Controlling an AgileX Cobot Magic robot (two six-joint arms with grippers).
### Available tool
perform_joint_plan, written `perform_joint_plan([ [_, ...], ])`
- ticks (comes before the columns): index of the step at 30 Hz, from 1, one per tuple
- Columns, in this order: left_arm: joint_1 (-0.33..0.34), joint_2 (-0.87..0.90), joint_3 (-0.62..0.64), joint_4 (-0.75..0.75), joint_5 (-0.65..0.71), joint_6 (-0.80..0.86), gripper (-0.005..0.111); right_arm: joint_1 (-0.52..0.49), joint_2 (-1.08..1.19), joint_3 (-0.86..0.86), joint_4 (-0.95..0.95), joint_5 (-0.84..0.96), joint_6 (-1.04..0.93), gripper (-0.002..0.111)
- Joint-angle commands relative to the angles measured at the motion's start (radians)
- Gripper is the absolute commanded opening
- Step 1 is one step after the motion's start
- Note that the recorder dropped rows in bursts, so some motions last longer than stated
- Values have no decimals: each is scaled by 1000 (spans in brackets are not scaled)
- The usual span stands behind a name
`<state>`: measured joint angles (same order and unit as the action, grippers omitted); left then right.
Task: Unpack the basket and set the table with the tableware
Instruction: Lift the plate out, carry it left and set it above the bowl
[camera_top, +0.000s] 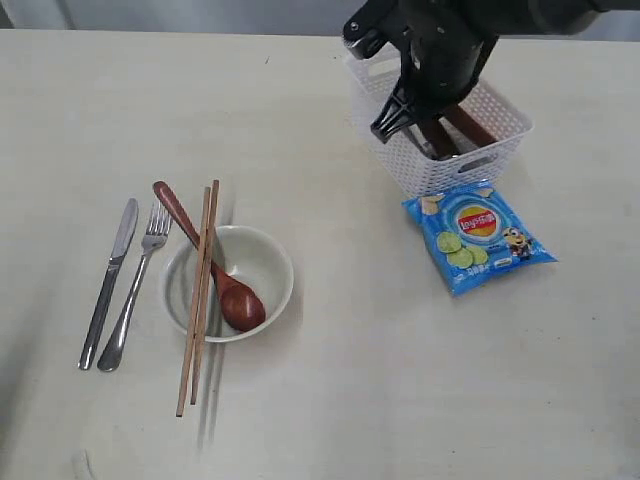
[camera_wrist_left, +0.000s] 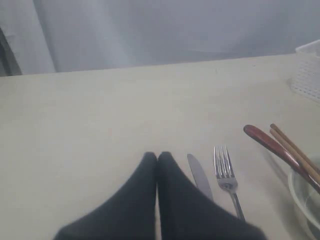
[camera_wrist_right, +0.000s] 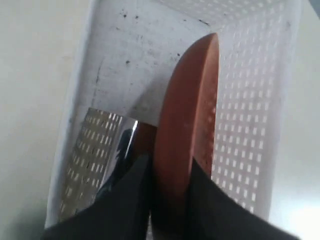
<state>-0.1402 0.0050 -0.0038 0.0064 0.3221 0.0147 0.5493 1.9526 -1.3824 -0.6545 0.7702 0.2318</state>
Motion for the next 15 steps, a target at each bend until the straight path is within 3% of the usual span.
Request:
perform_joint_plan([
  [1,3,-5,4,-6,-1,-4,0,-21,-6,-6,-110,61,94,0],
  [15,3,-5,4,-6,-1,-4,0,95,-72,-142,-134,69,84,0],
])
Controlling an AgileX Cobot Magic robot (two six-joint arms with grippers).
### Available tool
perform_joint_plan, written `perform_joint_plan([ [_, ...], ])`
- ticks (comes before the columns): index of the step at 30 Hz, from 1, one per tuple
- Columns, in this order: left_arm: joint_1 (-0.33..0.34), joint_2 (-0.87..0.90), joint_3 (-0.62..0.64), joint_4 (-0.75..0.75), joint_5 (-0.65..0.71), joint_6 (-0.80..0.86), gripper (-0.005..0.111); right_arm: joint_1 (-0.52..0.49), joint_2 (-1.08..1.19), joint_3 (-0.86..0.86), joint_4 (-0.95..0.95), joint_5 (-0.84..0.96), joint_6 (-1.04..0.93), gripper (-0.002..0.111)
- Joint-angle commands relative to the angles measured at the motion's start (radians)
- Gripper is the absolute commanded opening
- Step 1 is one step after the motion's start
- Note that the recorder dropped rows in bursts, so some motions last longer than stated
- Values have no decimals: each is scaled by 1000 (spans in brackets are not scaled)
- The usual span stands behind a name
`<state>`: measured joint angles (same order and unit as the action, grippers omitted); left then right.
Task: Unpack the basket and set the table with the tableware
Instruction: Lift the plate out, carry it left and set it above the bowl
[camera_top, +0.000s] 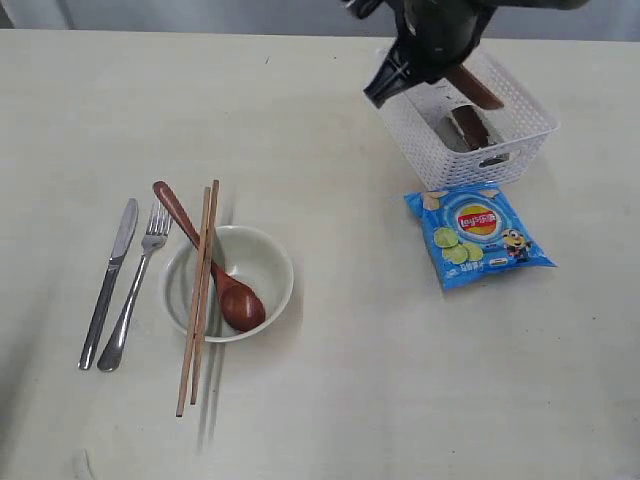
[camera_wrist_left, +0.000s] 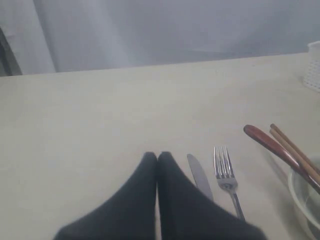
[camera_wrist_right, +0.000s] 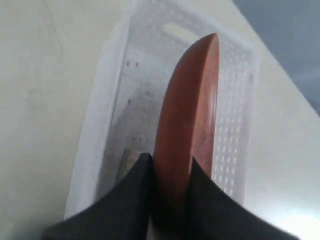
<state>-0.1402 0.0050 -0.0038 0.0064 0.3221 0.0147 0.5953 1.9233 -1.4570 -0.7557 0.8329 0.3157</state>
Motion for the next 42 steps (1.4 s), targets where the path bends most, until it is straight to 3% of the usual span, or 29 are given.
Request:
perform_joint_plan([
  [1,3,-5,4,-6,-1,-4,0,63,-46,-82,-32,6,0,0],
  [9,3,-5,4,-6,-1,-4,0,218,-29,-126,-4,-170,-55,0],
  [15,3,-5,4,-6,-1,-4,0,267,63,-126,4,-265,-59,0],
  [42,3,-5,4,-6,-1,-4,0,285,215,-124,116,-233,-70,0],
])
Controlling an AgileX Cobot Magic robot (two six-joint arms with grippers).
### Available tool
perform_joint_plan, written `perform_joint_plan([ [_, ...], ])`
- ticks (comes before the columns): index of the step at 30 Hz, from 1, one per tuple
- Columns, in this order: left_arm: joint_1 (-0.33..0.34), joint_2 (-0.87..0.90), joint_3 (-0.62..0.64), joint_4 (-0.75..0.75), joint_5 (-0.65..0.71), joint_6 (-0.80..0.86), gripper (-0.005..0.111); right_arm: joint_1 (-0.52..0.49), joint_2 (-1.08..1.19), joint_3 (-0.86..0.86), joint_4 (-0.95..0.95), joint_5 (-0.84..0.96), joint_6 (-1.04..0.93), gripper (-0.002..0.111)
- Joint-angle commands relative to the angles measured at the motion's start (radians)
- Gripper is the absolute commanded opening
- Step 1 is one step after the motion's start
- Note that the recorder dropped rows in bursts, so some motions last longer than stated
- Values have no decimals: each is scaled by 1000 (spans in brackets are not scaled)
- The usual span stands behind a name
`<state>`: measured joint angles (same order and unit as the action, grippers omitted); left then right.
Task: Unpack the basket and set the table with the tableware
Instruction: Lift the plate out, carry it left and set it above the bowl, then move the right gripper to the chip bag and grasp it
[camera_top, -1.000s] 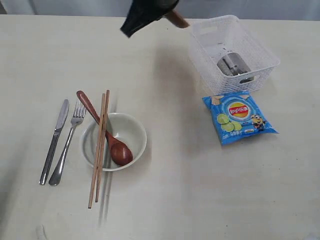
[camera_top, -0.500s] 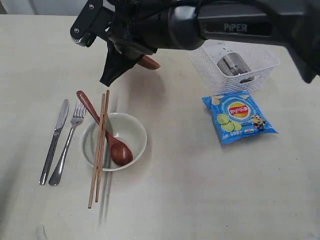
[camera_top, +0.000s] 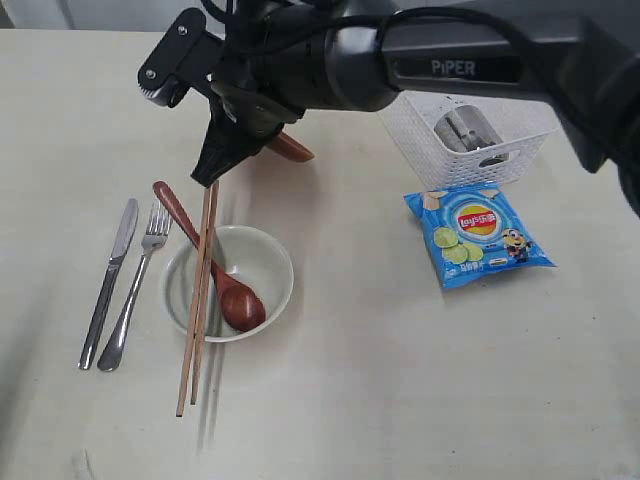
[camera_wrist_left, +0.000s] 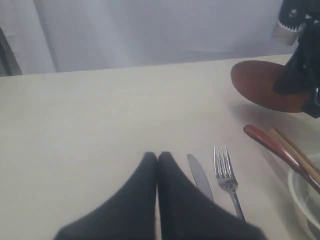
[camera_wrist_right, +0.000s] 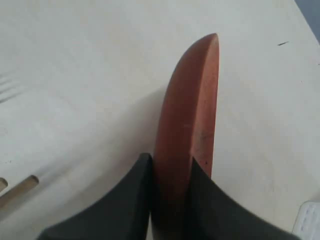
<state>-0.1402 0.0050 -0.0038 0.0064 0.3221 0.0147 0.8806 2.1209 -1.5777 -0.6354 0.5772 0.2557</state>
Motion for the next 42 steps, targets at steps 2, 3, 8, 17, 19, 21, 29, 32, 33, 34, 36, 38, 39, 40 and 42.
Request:
perform_joint_plan([
  [2,3,-5,4,-6,-1,-4,0,0,24,-3,-5,26,-10,0],
  [3,3,-5,4,-6,-1,-4,0,0,27,-3,-5,28,-10,0],
  [8,3,-5,4,-6,-1,-4,0,0,26,-3,-5,30,-13,2],
  [17,3,-5,4,-6,-1,-4,0,0,26,-3,1,33,-10,44],
  [19,3,-5,4,-6,-1,-4,0,0,26,-3,1,33,-10,44],
  [21,3,-5,4,-6,-1,-4,0,0,26,-3,1,35,-10,44],
  [29,3,-5,4,-6,-1,-4,0,0,10,-3,7,76,12,44],
  [32,3,-5,4,-6,-1,-4,0,-15,-6,-3,24,110,78,43],
  [33,3,-5,4,-6,-1,-4,0,-26,-15,-3,56,117,82,41],
  [34,3,-5,4,-6,-1,-4,0,-41,-24,-3,109,126,80,38],
  [36,3,-5,4,-6,-1,-4,0,-92,-60,-3,284,192,-14,34],
  [38,3,-5,4,-6,-1,-4,0,-138,-107,-1,387,327,-117,36],
  [39,3,-5,4,-6,-1,-4,0,-164,-153,17,389,399,-123,39],
  [40,3,-5,4,-6,-1,-4,0,-180,-184,41,389,417,-123,41],
  [42,3,-5,4,-6,-1,-4,0,-234,-312,174,390,425,-82,44],
])
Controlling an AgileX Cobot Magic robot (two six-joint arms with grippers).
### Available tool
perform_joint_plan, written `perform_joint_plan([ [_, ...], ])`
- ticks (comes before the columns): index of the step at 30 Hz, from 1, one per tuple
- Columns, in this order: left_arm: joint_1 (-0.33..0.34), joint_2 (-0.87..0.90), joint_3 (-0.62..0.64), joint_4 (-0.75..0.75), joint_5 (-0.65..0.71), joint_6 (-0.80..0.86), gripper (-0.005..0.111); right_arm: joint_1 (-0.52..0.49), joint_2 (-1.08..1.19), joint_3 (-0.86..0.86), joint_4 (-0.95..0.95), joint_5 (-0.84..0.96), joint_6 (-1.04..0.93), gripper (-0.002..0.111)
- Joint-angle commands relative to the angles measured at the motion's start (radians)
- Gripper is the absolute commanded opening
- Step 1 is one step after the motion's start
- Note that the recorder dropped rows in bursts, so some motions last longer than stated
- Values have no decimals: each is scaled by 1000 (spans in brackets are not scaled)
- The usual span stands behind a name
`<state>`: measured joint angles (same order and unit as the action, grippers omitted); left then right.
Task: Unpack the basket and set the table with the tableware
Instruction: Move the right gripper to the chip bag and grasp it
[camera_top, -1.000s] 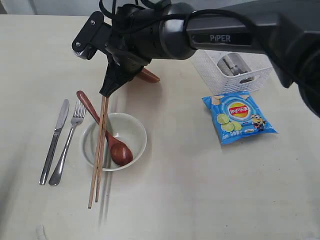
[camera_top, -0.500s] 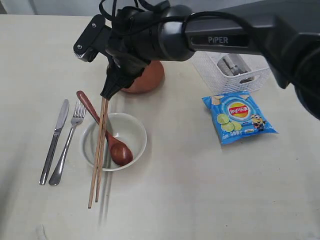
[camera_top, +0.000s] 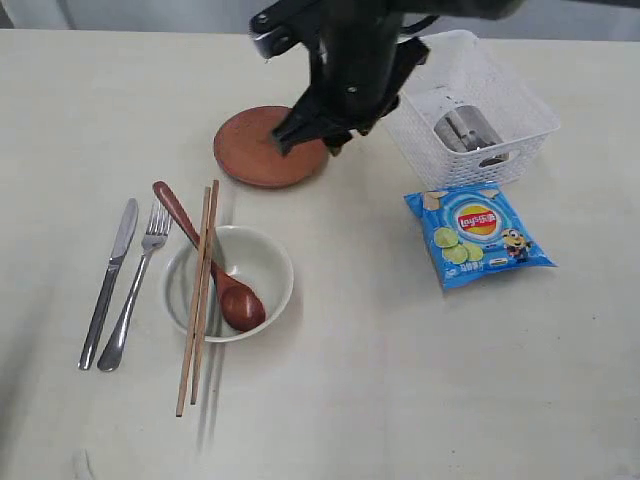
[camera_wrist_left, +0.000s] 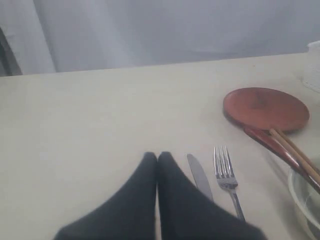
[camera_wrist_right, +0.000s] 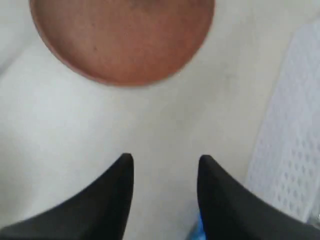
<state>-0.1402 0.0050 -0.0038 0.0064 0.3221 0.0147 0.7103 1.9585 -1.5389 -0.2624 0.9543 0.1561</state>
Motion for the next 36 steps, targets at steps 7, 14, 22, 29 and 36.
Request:
perform_joint_plan([
  [7,3,-5,4,-6,-1,-4,0,-166,-279,492,30,-56,68,64],
  [14,3,-5,4,-6,-1,-4,0,-83,-205,517,17,-143,87,64],
  [22,3,-5,4,-6,-1,-4,0,-54,-117,517,-143,-131,233,62],
  [29,3,-5,4,-6,-1,-4,0,-53,-75,517,-143,-122,241,45],
  [36,3,-5,4,-6,-1,-4,0,-47,-81,517,-143,-85,206,0],
])
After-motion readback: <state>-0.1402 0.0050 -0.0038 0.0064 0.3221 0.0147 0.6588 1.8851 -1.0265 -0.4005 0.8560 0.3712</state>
